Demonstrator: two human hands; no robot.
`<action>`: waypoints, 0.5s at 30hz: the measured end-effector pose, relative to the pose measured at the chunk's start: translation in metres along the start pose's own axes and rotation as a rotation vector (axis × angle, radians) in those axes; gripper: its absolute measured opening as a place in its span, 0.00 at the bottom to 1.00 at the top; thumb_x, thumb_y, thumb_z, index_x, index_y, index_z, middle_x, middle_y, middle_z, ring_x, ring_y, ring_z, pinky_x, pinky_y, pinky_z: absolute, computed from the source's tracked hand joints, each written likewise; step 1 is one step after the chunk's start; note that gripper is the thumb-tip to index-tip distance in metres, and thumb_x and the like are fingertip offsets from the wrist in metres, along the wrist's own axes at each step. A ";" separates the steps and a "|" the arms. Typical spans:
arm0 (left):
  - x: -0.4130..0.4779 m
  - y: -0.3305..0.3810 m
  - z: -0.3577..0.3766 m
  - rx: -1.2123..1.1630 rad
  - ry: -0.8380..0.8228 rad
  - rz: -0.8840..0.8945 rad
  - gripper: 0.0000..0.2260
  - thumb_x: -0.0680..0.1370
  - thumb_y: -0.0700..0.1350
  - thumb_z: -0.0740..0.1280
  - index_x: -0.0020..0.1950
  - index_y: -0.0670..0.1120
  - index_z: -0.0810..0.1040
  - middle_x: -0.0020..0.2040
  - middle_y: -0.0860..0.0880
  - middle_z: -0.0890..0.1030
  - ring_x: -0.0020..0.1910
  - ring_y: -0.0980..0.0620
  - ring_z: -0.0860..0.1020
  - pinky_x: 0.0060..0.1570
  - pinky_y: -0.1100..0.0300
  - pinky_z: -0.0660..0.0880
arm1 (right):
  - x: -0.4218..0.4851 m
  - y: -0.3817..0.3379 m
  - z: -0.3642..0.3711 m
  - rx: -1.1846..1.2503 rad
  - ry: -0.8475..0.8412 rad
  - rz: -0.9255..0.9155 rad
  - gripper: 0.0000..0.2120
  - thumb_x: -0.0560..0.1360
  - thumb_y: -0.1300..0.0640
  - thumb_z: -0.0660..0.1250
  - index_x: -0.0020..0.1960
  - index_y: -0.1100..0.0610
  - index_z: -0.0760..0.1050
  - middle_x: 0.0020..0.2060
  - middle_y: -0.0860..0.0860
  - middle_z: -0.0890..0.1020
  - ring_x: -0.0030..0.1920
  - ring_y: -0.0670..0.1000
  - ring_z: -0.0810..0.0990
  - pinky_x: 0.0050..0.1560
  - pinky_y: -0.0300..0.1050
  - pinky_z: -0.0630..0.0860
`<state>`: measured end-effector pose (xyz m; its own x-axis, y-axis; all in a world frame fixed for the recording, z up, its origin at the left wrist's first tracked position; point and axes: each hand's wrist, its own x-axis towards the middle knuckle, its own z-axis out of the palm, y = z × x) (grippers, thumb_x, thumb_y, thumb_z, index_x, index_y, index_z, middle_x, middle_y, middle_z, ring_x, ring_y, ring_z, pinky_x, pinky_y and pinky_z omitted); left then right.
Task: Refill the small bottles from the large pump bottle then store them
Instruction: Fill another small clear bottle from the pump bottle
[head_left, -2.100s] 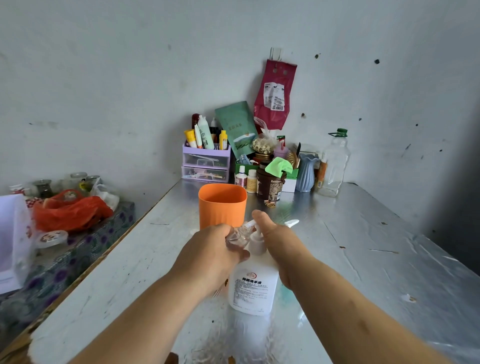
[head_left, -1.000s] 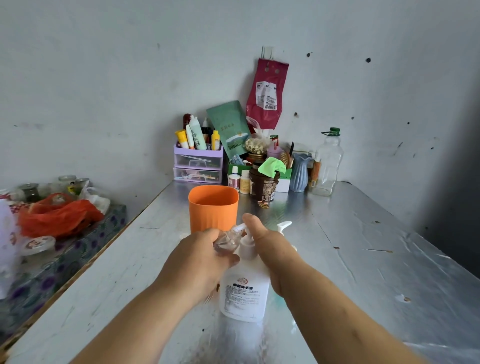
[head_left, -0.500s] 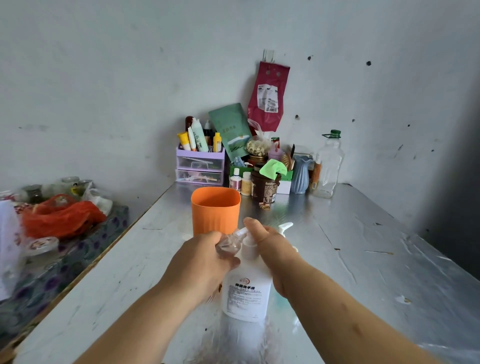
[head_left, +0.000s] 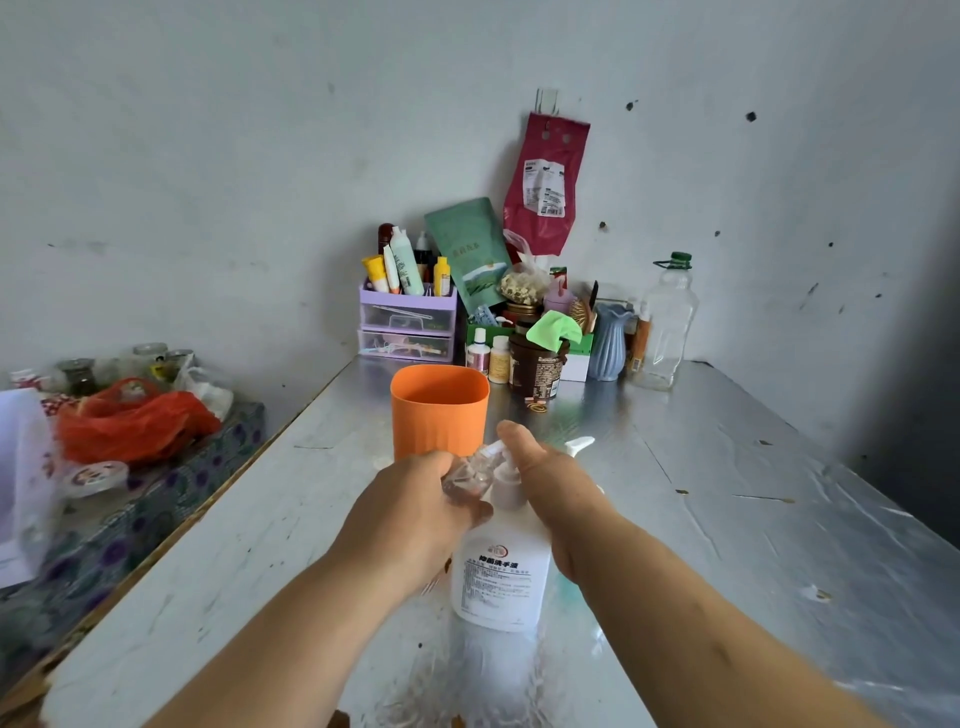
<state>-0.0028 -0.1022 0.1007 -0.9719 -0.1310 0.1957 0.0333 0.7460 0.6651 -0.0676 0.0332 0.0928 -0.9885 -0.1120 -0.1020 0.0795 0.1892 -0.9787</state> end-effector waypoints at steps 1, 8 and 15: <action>0.000 -0.001 0.000 -0.002 0.001 0.002 0.09 0.73 0.54 0.72 0.47 0.52 0.77 0.41 0.53 0.81 0.40 0.53 0.79 0.35 0.60 0.70 | 0.000 0.001 0.000 -0.003 0.002 -0.005 0.17 0.74 0.38 0.62 0.45 0.52 0.76 0.41 0.47 0.79 0.39 0.45 0.77 0.42 0.39 0.74; 0.002 -0.007 0.005 0.010 0.009 0.019 0.08 0.74 0.52 0.72 0.48 0.52 0.76 0.44 0.54 0.80 0.41 0.54 0.78 0.34 0.62 0.67 | 0.001 0.005 0.007 -0.033 0.043 0.066 0.28 0.70 0.34 0.61 0.60 0.52 0.74 0.50 0.52 0.81 0.53 0.54 0.78 0.60 0.53 0.75; -0.001 -0.003 0.003 -0.007 -0.004 0.014 0.11 0.74 0.55 0.71 0.53 0.53 0.77 0.46 0.54 0.81 0.43 0.55 0.79 0.41 0.58 0.77 | -0.006 -0.006 0.007 -0.006 0.040 0.130 0.36 0.57 0.30 0.62 0.53 0.55 0.79 0.50 0.58 0.83 0.53 0.59 0.81 0.61 0.58 0.74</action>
<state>-0.0030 -0.1024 0.0969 -0.9722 -0.1177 0.2025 0.0490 0.7433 0.6672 -0.0616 0.0256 0.0976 -0.9741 -0.0472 -0.2209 0.2070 0.2055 -0.9565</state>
